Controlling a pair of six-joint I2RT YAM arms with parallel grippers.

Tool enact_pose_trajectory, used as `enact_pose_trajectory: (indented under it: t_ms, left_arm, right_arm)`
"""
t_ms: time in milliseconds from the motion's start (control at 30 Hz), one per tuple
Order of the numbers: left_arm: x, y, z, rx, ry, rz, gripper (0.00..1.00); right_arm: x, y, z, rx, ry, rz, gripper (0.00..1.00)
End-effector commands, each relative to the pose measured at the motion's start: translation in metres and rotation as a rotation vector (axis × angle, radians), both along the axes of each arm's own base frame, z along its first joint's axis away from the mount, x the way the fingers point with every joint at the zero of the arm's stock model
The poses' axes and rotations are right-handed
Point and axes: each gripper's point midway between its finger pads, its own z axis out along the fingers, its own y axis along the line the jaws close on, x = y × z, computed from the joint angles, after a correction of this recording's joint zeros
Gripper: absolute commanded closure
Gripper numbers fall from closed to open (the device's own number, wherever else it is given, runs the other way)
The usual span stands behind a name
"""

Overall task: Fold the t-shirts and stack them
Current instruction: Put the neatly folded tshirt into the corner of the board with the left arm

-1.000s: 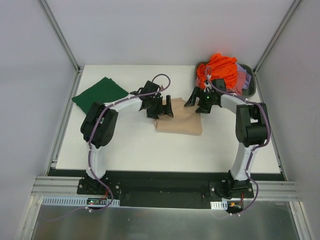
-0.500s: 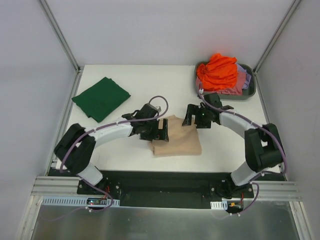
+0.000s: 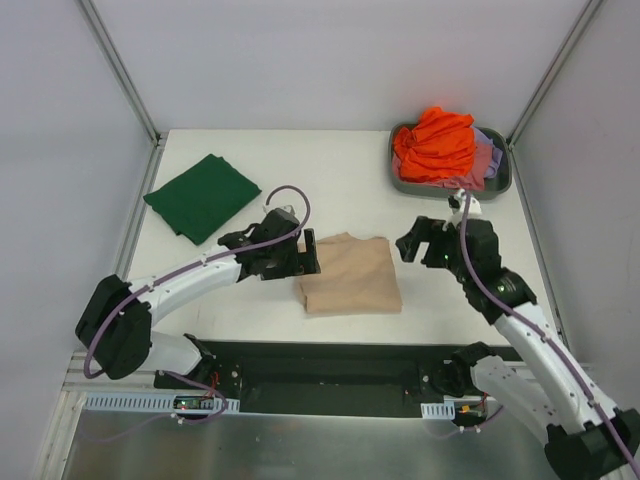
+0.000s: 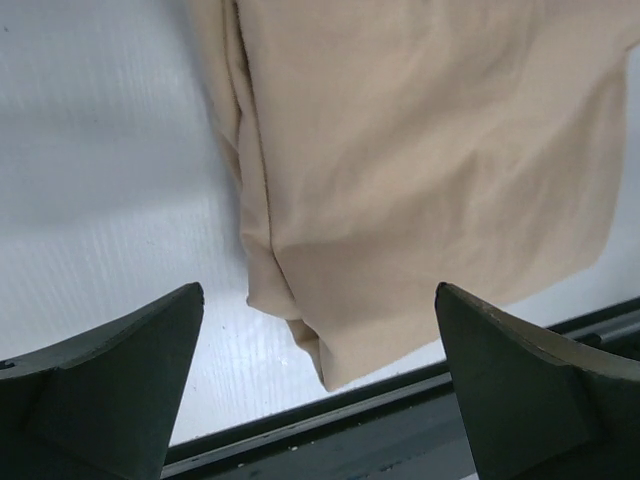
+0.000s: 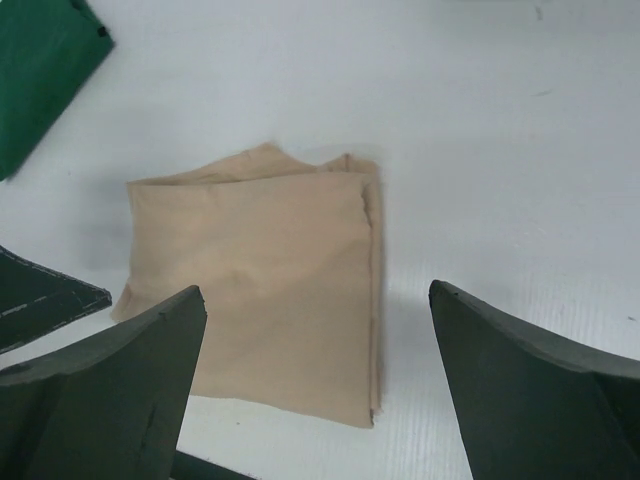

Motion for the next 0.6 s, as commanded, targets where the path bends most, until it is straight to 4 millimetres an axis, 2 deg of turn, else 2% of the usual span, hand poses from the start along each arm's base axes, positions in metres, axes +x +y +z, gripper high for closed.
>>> enact_pose_trajectory:
  t_ms: [0, 100, 233, 367, 500, 567]
  left_arm:
    - [0.005, 0.013, -0.028, 0.063, 0.100, 0.117, 0.01]
    - [0.013, 0.009, -0.040, 0.079, 0.145, 0.127, 0.01]
    - [0.020, 0.003, -0.057, 0.113, 0.186, 0.140, 0.01]
    - [0.022, -0.002, -0.069, 0.129, 0.228, 0.142, 0.10]
    - [0.017, 0.002, -0.084, 0.170, 0.275, 0.150, 0.17]
    - [0.013, 0.000, -0.090, 0.178, 0.298, 0.144, 0.28]
  right_arm:
    - [-0.003, -0.033, -0.013, 0.036, -0.086, -0.200, 0.04]
    - [-0.009, -0.042, -0.020, 0.093, -0.151, -0.256, 0.04]
    - [-0.015, -0.046, -0.027, 0.085, -0.176, -0.250, 0.04]
    - [-0.019, -0.055, -0.032, 0.036, -0.143, -0.275, 0.04]
    - [-0.022, -0.061, -0.034, -0.015, -0.101, -0.291, 0.04]
    - [-0.023, -0.061, -0.036, -0.019, -0.092, -0.288, 0.04]
